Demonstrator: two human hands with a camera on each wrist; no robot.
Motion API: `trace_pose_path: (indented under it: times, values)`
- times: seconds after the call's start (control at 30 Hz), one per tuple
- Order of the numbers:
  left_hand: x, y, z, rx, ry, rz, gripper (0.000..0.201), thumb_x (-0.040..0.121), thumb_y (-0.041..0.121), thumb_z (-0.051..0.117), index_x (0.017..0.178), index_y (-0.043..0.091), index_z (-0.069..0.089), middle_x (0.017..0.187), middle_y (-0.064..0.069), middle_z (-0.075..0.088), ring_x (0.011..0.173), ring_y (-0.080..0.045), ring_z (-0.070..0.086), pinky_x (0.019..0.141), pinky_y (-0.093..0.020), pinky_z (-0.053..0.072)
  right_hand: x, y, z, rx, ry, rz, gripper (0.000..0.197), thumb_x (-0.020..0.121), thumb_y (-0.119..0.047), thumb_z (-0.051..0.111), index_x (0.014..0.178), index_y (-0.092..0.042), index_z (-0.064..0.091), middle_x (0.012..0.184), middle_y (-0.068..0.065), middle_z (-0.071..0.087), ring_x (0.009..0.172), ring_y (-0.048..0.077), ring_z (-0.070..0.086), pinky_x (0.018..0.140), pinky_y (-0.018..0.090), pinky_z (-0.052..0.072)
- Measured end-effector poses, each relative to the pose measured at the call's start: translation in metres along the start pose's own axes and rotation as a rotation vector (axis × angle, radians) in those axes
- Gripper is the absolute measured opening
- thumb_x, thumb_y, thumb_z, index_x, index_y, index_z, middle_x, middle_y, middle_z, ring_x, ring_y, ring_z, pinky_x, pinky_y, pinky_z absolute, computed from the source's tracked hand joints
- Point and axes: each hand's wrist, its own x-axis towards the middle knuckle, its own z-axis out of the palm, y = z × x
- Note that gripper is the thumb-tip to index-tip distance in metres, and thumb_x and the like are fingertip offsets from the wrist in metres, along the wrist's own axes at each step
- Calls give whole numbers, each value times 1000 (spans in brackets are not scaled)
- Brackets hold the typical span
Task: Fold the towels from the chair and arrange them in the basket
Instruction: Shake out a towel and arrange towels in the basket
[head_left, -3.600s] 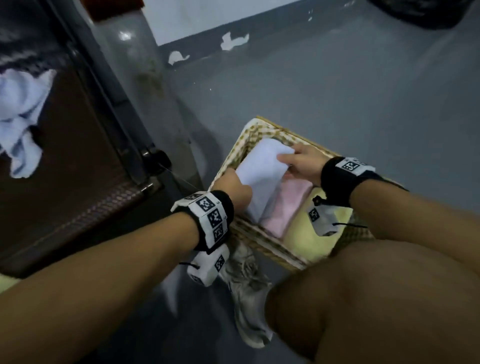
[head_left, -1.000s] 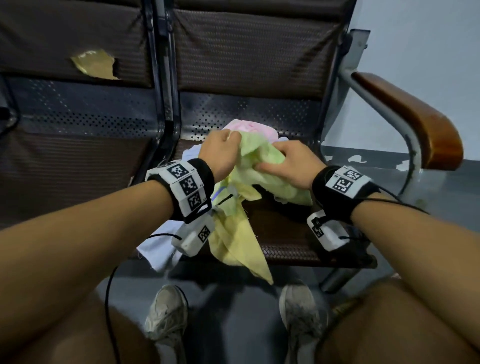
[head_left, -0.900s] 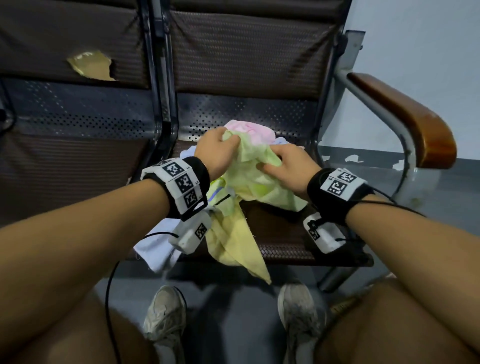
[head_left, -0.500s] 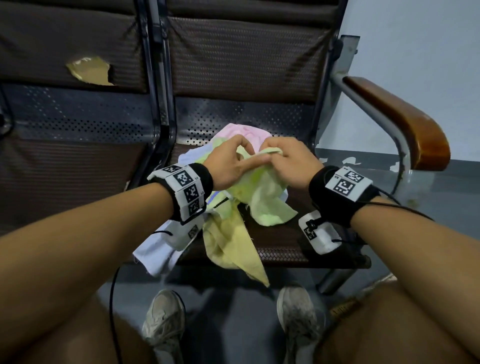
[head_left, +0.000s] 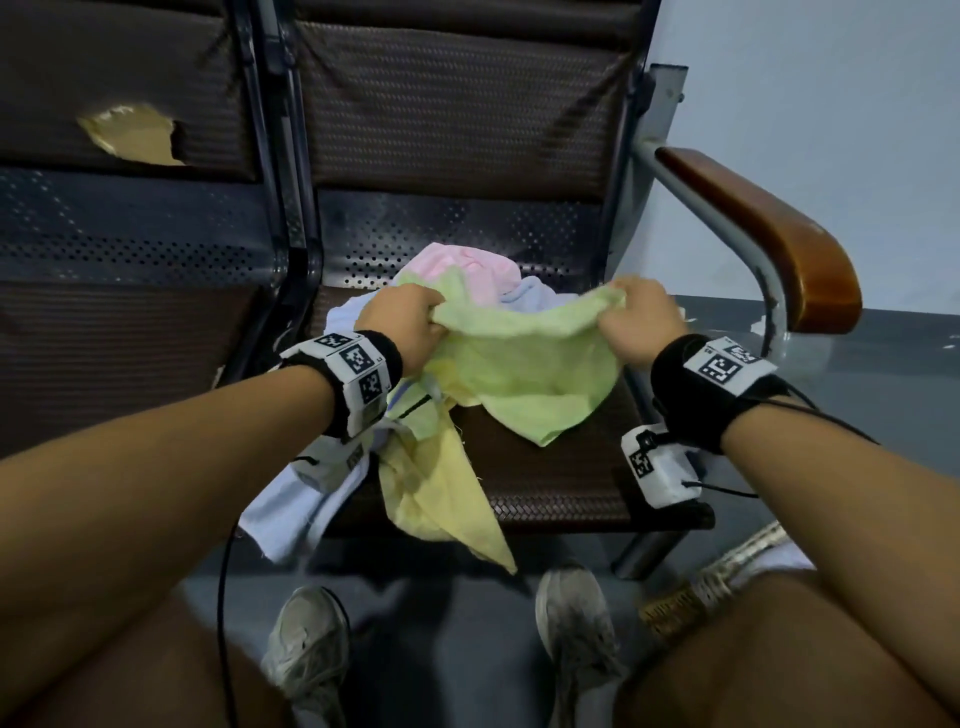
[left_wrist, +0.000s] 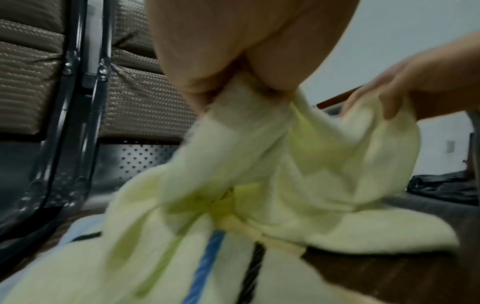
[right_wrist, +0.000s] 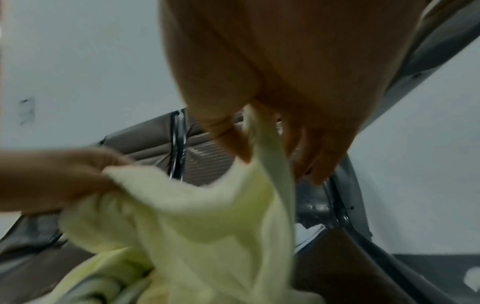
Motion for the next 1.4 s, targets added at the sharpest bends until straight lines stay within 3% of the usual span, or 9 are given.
trace_pose_path:
  times: [0.13, 0.3, 0.5, 0.73, 0.93, 1.03, 1.17, 1.27, 1.4]
  values:
    - [-4, 29, 2, -236, 43, 162, 27, 83, 11, 57, 102, 20, 74, 99, 1, 73, 95, -21, 63, 79, -30, 46, -18, -18, 28, -16, -354, -312, 73, 80, -29, 78, 143, -27, 43, 131, -5, 53, 116, 12, 54, 97, 28, 43]
    - [0, 31, 5, -253, 86, 70, 33, 79, 42, 75, 97, 23, 54, 79, 8, 58, 75, -17, 56, 58, -30, 34, -4, -32, 37, -33, -112, -411, 29, 88, -12, 57, 111, -22, 72, 107, 2, 73, 102, 21, 65, 90, 33, 50]
    - [-2, -12, -8, 110, -157, -164, 38, 89, 53, 51, 74, 18, 56, 84, -3, 61, 84, -31, 60, 74, -35, 50, 17, -8, 19, 147, 180, -292, 23, 88, -9, 53, 103, -24, 62, 97, -10, 64, 90, 12, 59, 83, 25, 47]
    - [-2, 21, -29, -1144, -45, -539, 13, 94, 12, 57, 88, 3, 64, 70, -11, 63, 47, -15, 61, 50, -26, 56, 6, -15, 30, -68, -61, -526, 11, 88, -21, 67, 91, -17, 78, 81, -4, 70, 75, 15, 62, 71, 29, 43]
    - [4, 37, -39, -1315, 78, -536, 18, 87, 4, 62, 102, -6, 64, 82, -19, 67, 63, -25, 67, 61, -31, 60, -8, -30, 34, -27, -94, -615, 35, 98, -14, 41, 131, -21, 51, 96, 5, 69, 86, 19, 64, 77, 34, 47]
    - [9, 38, -44, -1392, 180, -562, 15, 92, 6, 53, 101, -3, 61, 80, -19, 66, 67, -29, 67, 72, -39, 63, -10, -34, 30, 54, -102, -638, 28, 97, -7, 38, 121, -23, 39, 60, 7, 49, 50, 11, 48, 55, 34, 38]
    - [12, 42, -48, -1444, 235, -551, 25, 96, 13, 50, 108, -4, 64, 87, -19, 69, 71, -29, 69, 72, -38, 62, -11, -31, 36, -248, -375, -619, 35, 88, -3, 43, 89, -24, 71, 64, -8, 57, 59, 1, 52, 62, 24, 38]
    - [10, 49, -47, -1450, 207, -522, 27, 97, 14, 48, 108, -5, 64, 92, -21, 69, 75, -30, 67, 71, -36, 62, -13, -30, 45, -395, -447, -461, 29, 92, -23, 50, 86, -27, 78, 76, -8, 69, 73, 13, 61, 76, 33, 53]
    - [5, 60, -48, -1499, 100, -452, 19, 96, 9, 49, 105, -1, 63, 88, -19, 66, 71, -25, 67, 74, -36, 62, -15, -47, 65, -190, -383, -299, 64, 79, -80, 48, 51, -22, 47, 47, -11, 50, 54, 15, 50, 56, 32, 40]
